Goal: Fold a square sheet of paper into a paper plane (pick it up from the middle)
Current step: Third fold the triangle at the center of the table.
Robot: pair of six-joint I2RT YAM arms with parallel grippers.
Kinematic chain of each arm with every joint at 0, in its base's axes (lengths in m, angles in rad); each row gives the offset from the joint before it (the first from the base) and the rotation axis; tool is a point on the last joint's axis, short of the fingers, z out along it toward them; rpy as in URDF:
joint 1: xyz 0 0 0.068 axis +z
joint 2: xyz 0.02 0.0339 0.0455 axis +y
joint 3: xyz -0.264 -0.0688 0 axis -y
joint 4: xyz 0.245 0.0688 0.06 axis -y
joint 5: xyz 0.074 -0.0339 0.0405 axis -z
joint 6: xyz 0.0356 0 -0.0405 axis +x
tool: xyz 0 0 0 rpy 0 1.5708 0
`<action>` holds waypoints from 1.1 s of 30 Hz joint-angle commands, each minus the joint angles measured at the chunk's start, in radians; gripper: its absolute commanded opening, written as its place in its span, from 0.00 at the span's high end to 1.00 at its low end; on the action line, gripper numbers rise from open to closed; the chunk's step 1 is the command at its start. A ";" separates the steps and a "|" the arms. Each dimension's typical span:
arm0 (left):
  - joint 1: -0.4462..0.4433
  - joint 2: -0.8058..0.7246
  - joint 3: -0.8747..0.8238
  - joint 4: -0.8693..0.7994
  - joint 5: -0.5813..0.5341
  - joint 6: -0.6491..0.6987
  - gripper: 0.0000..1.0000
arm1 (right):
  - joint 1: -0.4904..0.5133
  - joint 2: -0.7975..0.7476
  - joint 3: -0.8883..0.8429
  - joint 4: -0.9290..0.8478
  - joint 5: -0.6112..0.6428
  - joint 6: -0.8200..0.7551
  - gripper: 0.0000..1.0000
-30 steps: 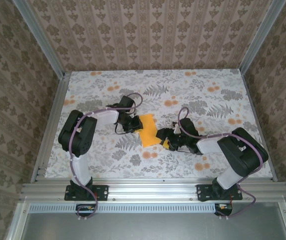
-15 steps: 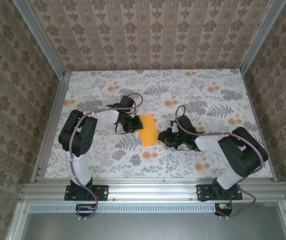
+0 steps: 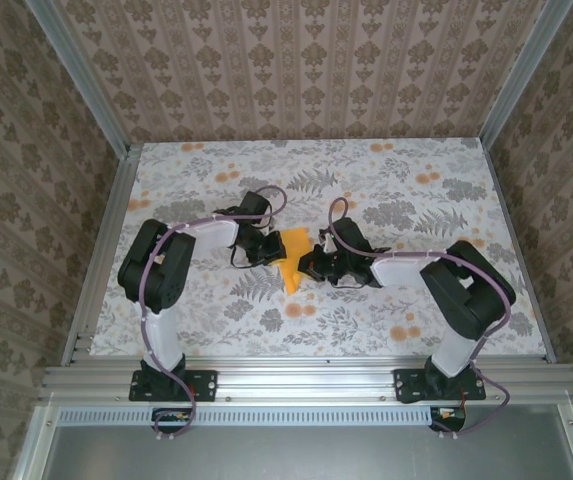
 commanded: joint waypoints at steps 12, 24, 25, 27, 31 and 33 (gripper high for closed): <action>0.025 -0.017 0.050 -0.020 -0.030 0.050 0.77 | 0.005 0.078 0.048 -0.059 0.027 -0.025 0.94; 0.002 0.074 0.074 -0.070 -0.067 0.062 0.86 | 0.008 0.108 0.086 -0.012 -0.004 -0.003 0.94; 0.000 0.077 0.075 -0.072 -0.067 0.062 0.86 | 0.009 0.114 0.093 -0.010 -0.005 -0.001 0.94; -0.003 0.079 0.074 -0.073 -0.067 0.062 0.87 | 0.011 0.124 0.106 -0.011 -0.004 0.000 0.94; -0.005 0.082 0.075 -0.074 -0.065 0.067 0.88 | 0.013 0.148 0.123 -0.011 -0.002 -0.003 0.93; -0.008 0.085 0.078 -0.074 -0.061 0.068 0.88 | 0.013 0.159 0.127 -0.008 -0.002 -0.004 0.93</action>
